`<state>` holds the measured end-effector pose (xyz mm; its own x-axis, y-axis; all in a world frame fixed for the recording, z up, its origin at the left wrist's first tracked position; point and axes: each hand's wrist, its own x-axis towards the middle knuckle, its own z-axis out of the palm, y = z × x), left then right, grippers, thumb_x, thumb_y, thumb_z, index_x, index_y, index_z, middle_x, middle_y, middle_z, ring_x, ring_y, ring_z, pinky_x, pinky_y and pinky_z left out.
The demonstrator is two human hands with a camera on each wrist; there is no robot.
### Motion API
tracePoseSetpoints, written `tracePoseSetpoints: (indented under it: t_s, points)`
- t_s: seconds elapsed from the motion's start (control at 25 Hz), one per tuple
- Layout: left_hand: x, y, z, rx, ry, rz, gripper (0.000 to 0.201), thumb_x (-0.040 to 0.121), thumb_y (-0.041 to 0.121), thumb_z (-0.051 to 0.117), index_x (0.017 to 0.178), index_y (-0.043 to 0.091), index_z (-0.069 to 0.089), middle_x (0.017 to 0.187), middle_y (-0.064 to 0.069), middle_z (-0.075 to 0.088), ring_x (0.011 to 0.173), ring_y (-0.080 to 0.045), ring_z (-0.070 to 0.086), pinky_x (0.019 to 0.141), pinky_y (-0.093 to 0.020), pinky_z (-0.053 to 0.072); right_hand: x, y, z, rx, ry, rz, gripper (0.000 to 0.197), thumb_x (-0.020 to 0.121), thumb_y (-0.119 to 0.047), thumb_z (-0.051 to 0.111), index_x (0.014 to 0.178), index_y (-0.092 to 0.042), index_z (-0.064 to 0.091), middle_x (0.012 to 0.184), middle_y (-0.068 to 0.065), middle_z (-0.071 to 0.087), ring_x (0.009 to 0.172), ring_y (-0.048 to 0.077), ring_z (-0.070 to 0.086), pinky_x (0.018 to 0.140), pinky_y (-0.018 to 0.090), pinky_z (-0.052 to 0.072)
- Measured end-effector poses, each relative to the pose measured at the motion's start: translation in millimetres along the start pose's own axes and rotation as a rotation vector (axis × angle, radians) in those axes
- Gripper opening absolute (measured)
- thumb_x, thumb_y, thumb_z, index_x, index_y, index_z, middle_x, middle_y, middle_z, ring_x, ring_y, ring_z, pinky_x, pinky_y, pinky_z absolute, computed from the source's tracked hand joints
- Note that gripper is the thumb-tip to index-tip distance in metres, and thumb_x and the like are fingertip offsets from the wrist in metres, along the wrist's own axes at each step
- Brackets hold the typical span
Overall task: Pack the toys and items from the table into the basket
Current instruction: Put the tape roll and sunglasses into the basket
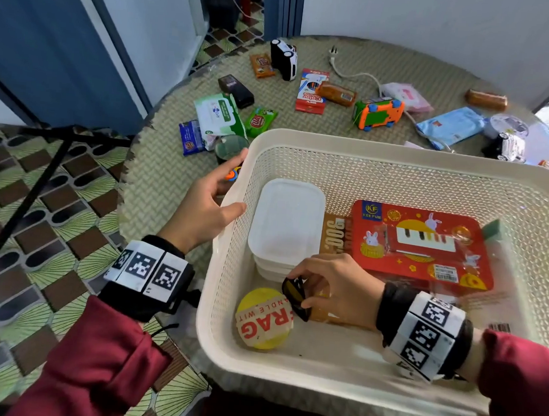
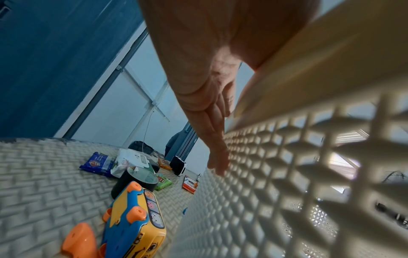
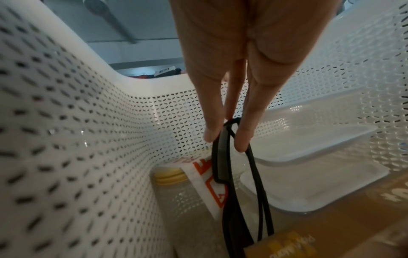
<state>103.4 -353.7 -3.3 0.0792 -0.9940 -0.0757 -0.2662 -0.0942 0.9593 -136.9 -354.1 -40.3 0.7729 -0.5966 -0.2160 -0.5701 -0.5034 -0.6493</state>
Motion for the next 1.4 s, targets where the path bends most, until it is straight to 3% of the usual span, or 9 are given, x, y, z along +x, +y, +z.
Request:
tracePoseSetpoints:
  t_s: [0.28,0.4,0.56,0.64,0.84,0.92,1.0,1.2,1.4]
  points:
    - [-1,0,0,-0.021,-0.002,0.001,0.080,0.083,-0.017,0.055,0.136,0.038,0.033,0.078,0.016,0.071,0.071,0.002,0.065,0.072,-0.021,0.054,7,-2,5,-0.032,0.015,0.046,0.042,0.080,-0.016,0.071,0.121,-0.018,0.061,0.099,0.006,0.071,0.084,0.017,0.069,0.079,0.034,0.056]
    - [-1,-1,0,-0.018,0.002,-0.002,0.080,0.084,-0.016,0.056,0.137,0.038,0.033,0.085,0.008,0.070,0.069,0.002,0.064,0.069,-0.020,0.054,2,-4,6,-0.052,0.031,0.018,0.041,0.080,-0.018,0.069,0.120,-0.020,0.060,0.095,0.005,0.072,0.080,0.016,0.069,0.075,0.033,0.056]
    - [-1,0,1,-0.020,0.005,0.006,0.079,0.084,-0.016,0.055,0.137,0.038,0.033,0.087,0.003,0.068,0.066,0.002,0.063,0.066,-0.018,0.053,2,-7,-3,-0.130,-0.021,0.069,0.047,0.080,-0.028,0.073,0.123,-0.025,0.054,0.095,-0.007,0.065,0.067,0.002,0.057,0.071,0.026,0.053]
    - [-1,-1,1,-0.022,0.007,0.009,0.078,0.084,-0.016,0.055,0.136,0.037,0.033,0.086,0.004,0.068,0.066,0.002,0.063,0.066,-0.017,0.053,3,-9,-8,-0.236,-0.067,0.063,0.052,0.082,-0.034,0.069,0.129,-0.027,0.049,0.090,-0.006,0.063,0.067,0.008,0.053,0.067,0.027,0.051]
    - [-1,-3,1,-0.041,0.006,0.007,0.077,0.084,-0.016,0.055,0.136,0.038,0.035,0.086,0.004,0.069,0.068,0.000,0.064,0.066,-0.018,0.054,1,-14,-9,-0.332,-0.161,0.027,0.060,0.086,-0.038,0.065,0.139,-0.032,0.039,0.113,0.000,0.064,0.074,0.010,0.049,0.067,0.020,0.038]
    - [-1,-3,1,-0.039,0.005,0.008,0.077,0.084,-0.016,0.055,0.136,0.038,0.035,0.086,0.005,0.069,0.069,0.000,0.064,0.067,-0.018,0.054,2,-14,-7,-0.342,-0.167,0.022,0.057,0.087,-0.038,0.062,0.139,-0.031,0.040,0.120,0.001,0.062,0.084,0.016,0.058,0.070,0.019,0.037]
    - [-1,-3,1,-0.037,0.009,0.010,0.078,0.084,-0.016,0.055,0.136,0.037,0.035,0.085,0.005,0.069,0.069,-0.001,0.063,0.068,-0.020,0.054,1,-13,-4,-0.402,-0.159,0.038,0.052,0.090,-0.040,0.058,0.137,-0.027,0.041,0.115,0.002,0.062,0.090,0.021,0.062,0.070,0.023,0.041]
    - [-2,-2,2,-0.038,0.006,0.012,0.077,0.084,-0.016,0.055,0.137,0.037,0.035,0.091,0.004,0.068,0.070,0.001,0.065,0.067,-0.018,0.054,-1,-9,-2,-0.491,-0.122,0.032,0.047,0.090,-0.047,0.053,0.130,-0.021,0.046,0.109,0.003,0.062,0.090,0.023,0.062,0.073,0.029,0.049]
    - [-2,-2,1,-0.036,0.009,0.004,0.077,0.084,-0.015,0.056,0.137,0.038,0.035,0.094,0.002,0.068,0.072,0.000,0.065,0.067,-0.018,0.054,-3,-8,7,-0.426,-0.094,-0.008,0.046,0.091,-0.039,0.056,0.129,-0.014,0.049,0.110,0.010,0.060,0.087,0.028,0.062,0.070,0.028,0.046]
